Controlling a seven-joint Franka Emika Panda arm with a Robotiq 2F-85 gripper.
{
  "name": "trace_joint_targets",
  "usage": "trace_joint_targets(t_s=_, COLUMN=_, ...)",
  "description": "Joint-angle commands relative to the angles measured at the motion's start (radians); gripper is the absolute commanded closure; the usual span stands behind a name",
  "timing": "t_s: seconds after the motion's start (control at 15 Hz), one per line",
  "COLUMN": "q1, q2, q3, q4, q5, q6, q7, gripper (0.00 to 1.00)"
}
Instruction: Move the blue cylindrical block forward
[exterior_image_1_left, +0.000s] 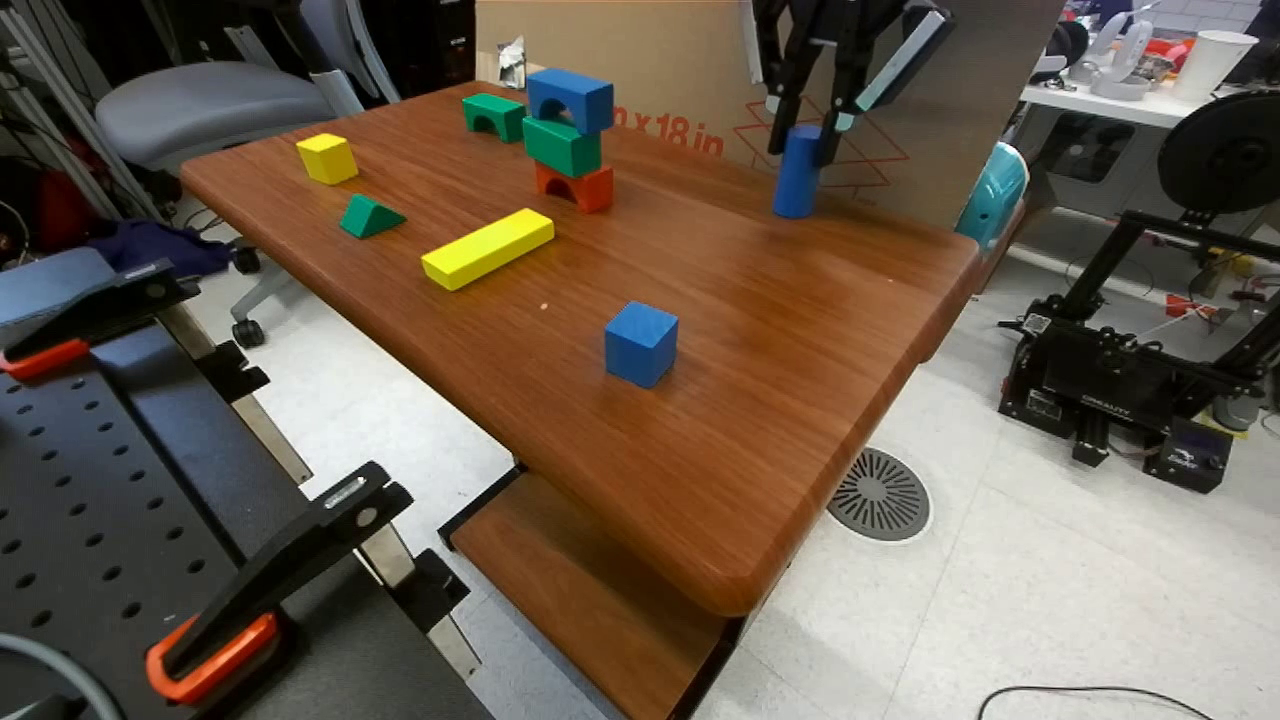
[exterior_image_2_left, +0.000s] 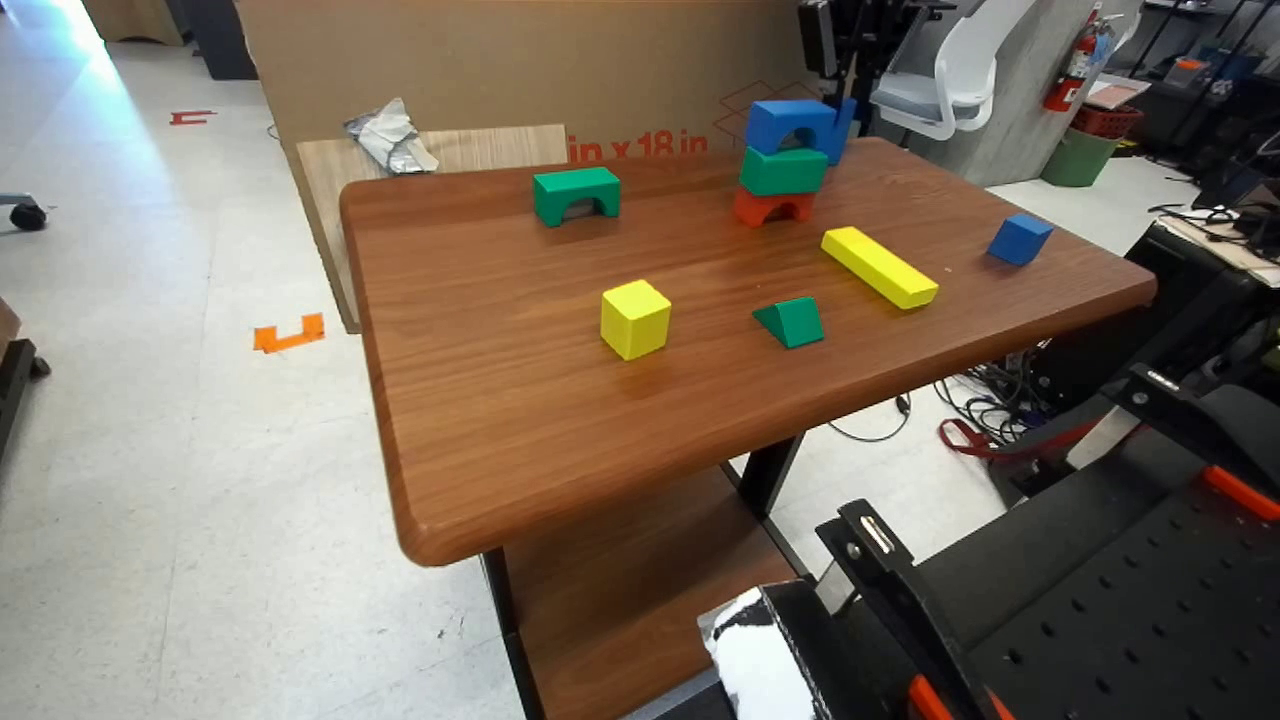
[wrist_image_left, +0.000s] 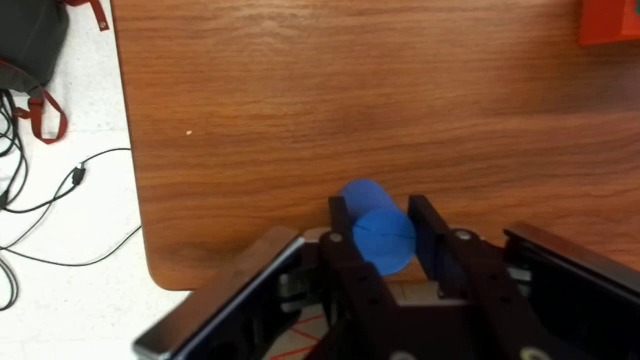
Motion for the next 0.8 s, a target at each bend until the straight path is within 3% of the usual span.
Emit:
trace_joint_targets(t_s=0.0, q1=0.001, q2=-0.011, q3=-0.009, q4=0.022, q5=-0.046, q6=-0.012, q7=0.002, gripper=0.92)
trace_joint_targets(t_s=0.27, q1=0.009, q2=-0.111, q3=-0.028, q4=-0.084, q5=-0.077, q6=0.046, q7=0.026, gripper=0.92)
trace_joint_targets(t_s=0.73, q1=-0.012, q2=-0.341, q3=-0.026, q4=-0.424, q5=-0.065, q6=0.136, q7=0.017, gripper=0.92)
